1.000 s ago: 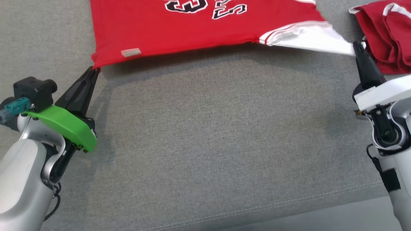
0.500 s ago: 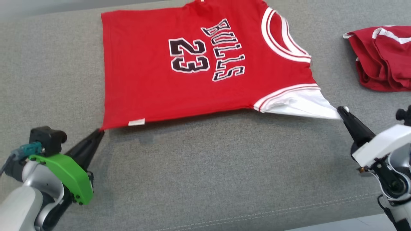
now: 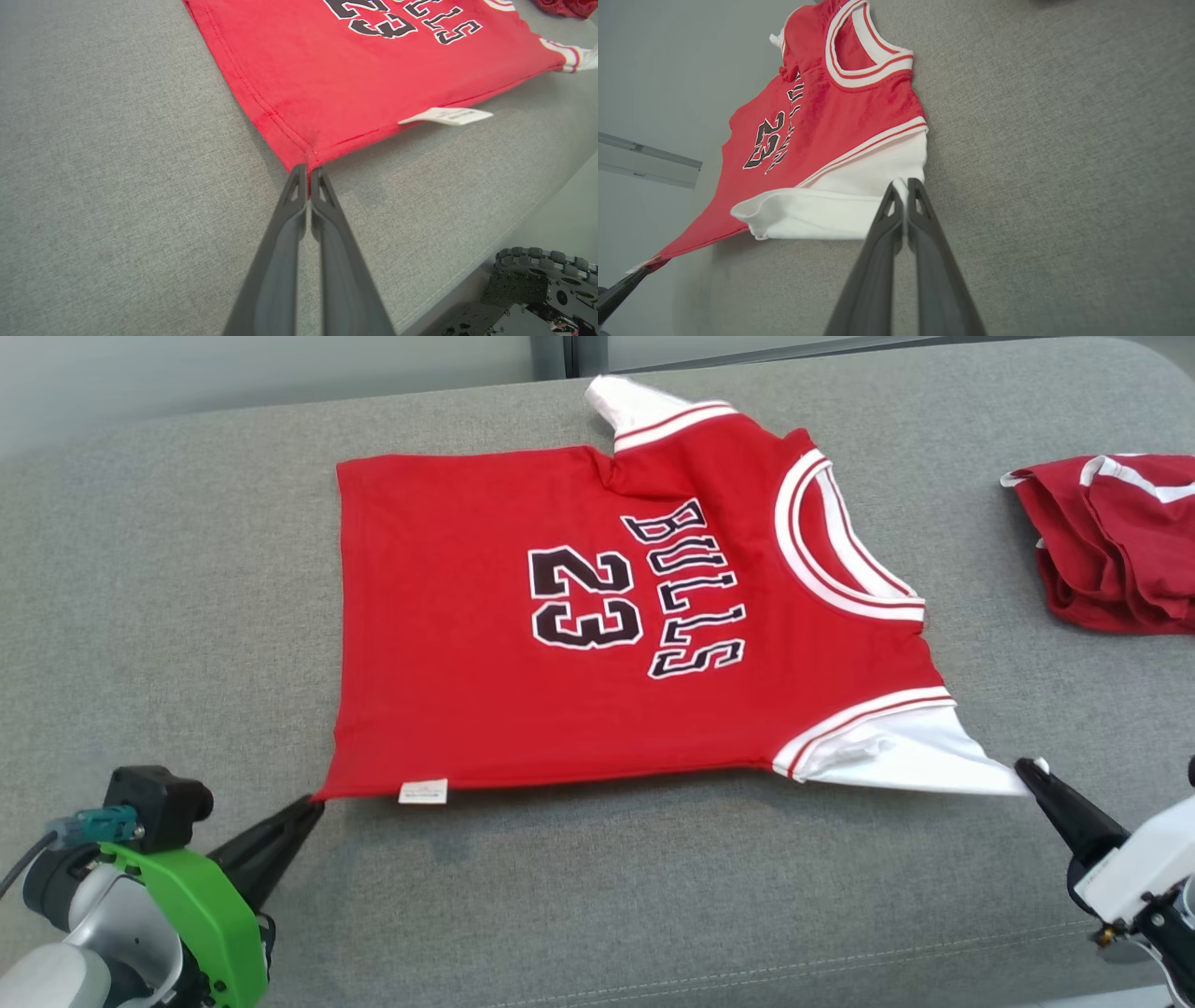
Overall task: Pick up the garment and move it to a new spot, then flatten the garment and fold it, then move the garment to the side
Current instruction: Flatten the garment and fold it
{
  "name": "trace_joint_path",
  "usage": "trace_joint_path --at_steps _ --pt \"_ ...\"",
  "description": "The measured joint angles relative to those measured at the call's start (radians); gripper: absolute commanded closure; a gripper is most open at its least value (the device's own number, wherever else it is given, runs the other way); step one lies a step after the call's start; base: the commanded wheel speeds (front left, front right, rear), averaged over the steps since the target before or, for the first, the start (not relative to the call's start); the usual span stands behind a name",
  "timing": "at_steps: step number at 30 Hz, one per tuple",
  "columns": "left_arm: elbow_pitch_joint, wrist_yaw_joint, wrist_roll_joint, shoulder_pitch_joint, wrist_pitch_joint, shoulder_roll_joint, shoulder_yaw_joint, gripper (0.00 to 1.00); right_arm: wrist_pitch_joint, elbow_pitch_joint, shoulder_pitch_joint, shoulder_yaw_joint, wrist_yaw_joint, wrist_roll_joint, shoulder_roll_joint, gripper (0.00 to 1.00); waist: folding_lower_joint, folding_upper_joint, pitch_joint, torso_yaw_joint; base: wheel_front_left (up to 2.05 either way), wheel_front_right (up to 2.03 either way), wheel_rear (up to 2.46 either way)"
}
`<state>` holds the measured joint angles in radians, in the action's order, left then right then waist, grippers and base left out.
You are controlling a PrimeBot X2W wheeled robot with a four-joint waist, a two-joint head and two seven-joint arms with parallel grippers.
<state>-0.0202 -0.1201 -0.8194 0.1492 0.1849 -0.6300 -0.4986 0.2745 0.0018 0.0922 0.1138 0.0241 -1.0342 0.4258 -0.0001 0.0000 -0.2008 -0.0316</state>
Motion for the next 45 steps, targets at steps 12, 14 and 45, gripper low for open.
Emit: trace_joint_path --at_steps 12,14,45 --pt "-0.158 0.032 -0.058 -0.116 0.124 -0.081 -0.01 1.0 0.042 -0.083 0.156 -0.026 -0.027 -0.051 0.016 1.0 0.0 0.0 0.0 0.009 0.0 0.0 0.0" --pt "-0.181 0.043 -0.071 -0.139 0.151 -0.093 -0.013 1.0 0.049 -0.094 0.18 -0.027 -0.035 -0.058 0.017 1.0 0.0 0.0 -0.003 0.011 0.0 0.0 0.0" --pt "-0.414 0.134 -0.168 -0.197 0.26 -0.181 0.058 1.0 0.136 -0.269 0.118 -0.06 -0.064 -0.066 0.116 1.0 0.0 0.0 -0.096 0.02 0.0 0.0 0.0"
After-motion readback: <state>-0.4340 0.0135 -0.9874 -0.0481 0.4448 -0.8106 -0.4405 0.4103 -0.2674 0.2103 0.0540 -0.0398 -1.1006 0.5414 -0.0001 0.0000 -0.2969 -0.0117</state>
